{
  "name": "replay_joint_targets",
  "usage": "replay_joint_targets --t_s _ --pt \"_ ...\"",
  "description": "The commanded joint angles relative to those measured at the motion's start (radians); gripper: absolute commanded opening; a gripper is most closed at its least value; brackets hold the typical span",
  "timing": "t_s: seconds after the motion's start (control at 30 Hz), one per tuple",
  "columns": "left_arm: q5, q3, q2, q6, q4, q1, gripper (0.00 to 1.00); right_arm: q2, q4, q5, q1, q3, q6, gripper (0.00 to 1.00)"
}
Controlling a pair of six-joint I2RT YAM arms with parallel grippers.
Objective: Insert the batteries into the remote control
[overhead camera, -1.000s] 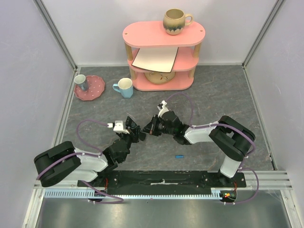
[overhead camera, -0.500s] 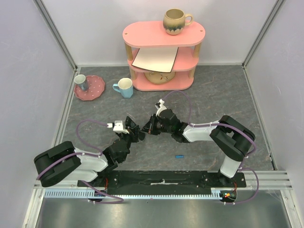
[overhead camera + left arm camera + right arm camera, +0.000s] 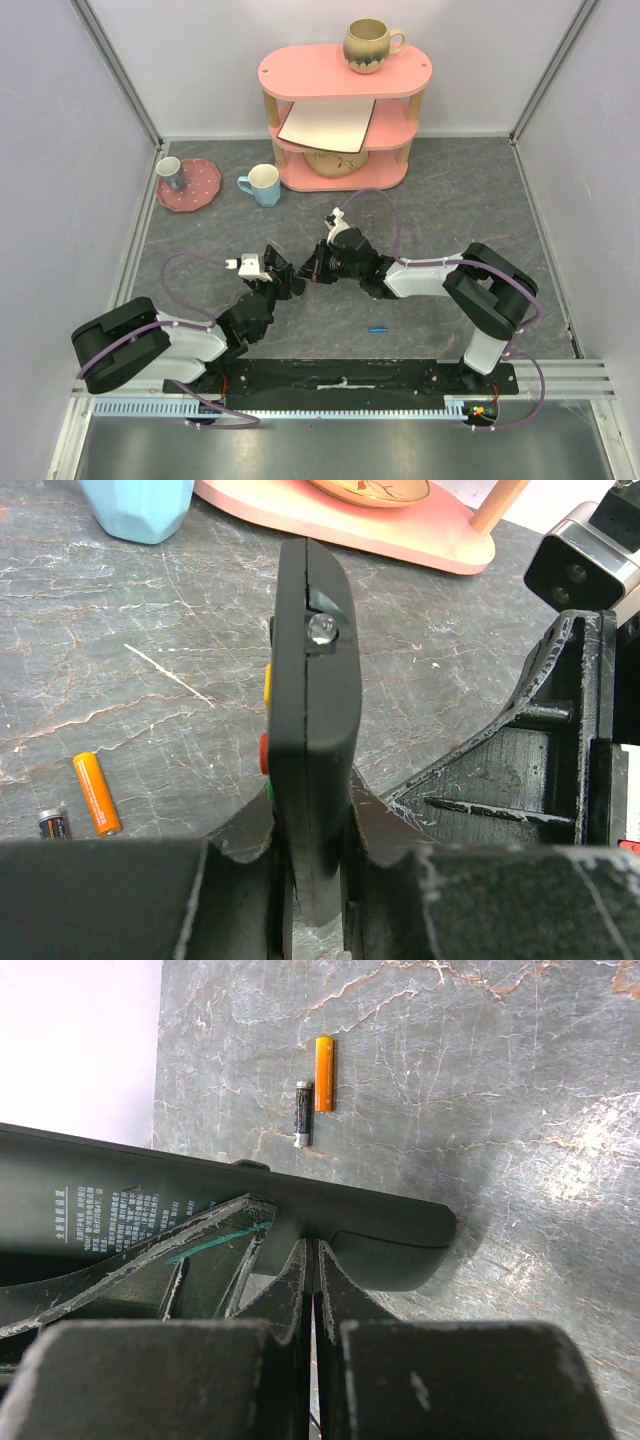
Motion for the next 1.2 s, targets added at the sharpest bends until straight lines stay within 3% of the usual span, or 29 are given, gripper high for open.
replay_joint_targets --t_s 0.0,1.17 --pt "0.05 0.041 -0.012 0.038 0.039 -0.018 0.02 0.059 -0.226 0.042 0.025 -0.033 -0.056 0.0" --pt "0.016 0.041 -0.046 0.053 0.002 -0.019 0.02 -0.004 -0.267 0.088 0.001 -0.14 -0.085 0.0"
